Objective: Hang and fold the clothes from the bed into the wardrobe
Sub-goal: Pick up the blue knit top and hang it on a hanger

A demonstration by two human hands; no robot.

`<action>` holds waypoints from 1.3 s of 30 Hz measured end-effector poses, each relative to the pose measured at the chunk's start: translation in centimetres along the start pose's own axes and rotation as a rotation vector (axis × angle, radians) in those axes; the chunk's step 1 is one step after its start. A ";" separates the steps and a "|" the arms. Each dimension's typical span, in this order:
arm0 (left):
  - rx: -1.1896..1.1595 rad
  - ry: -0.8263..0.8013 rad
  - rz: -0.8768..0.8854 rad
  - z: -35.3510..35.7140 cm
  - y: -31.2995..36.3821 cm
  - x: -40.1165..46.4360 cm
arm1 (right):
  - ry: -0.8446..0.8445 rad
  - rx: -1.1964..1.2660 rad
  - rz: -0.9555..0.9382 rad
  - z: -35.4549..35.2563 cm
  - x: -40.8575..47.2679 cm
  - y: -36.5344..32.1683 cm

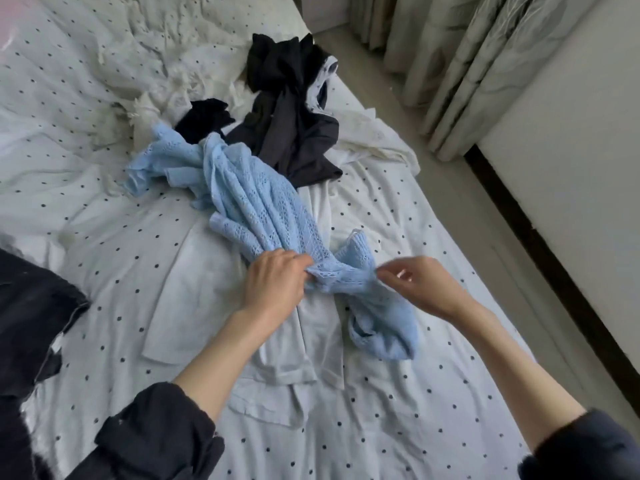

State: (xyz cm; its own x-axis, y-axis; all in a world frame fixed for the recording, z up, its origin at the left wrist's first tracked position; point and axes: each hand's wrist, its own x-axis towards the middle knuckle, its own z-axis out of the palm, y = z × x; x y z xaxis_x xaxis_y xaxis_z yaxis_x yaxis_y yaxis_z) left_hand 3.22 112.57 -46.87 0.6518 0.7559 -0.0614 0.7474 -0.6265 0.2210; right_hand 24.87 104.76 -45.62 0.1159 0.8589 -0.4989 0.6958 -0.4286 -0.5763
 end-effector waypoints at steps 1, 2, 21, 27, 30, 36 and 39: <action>-0.012 -0.079 -0.003 -0.6 0.1 -0.7 | 0.094 0.038 -0.034 0.4 0.7 -1.2; 0.005 -0.234 -0.005 -1.3 0.2 -1.5 | 0.145 0.061 -0.069 1.0 1.5 -2.6; 0.134 -0.499 -0.253 -2.9 -10.1 -5.5 | -0.102 -0.280 -0.119 11.5 2.5 -10.3; 0.085 -0.044 -0.199 -1.8 -10.6 -6.5 | 0.072 0.000 -0.006 11.6 3.6 -11.8; 0.021 0.059 -0.205 -2.5 -10.8 -7.0 | 0.148 0.437 0.072 8.3 3.1 -11.6; 0.115 -0.322 -0.031 -6.9 -4.3 -6.7 | 0.278 0.499 0.169 3.9 -2.6 -7.7; 0.106 -0.455 0.055 -7.6 -0.3 -7.2 | 0.315 0.435 0.266 3.8 -5.8 -5.0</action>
State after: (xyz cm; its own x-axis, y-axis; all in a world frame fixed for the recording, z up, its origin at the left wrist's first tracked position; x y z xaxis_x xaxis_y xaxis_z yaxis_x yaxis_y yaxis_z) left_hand -2.68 108.82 -39.11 0.6636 0.5754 -0.4781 0.7034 -0.6974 0.1371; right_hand 18.00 100.85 -42.27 0.4972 0.7197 -0.4845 0.2678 -0.6585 -0.7033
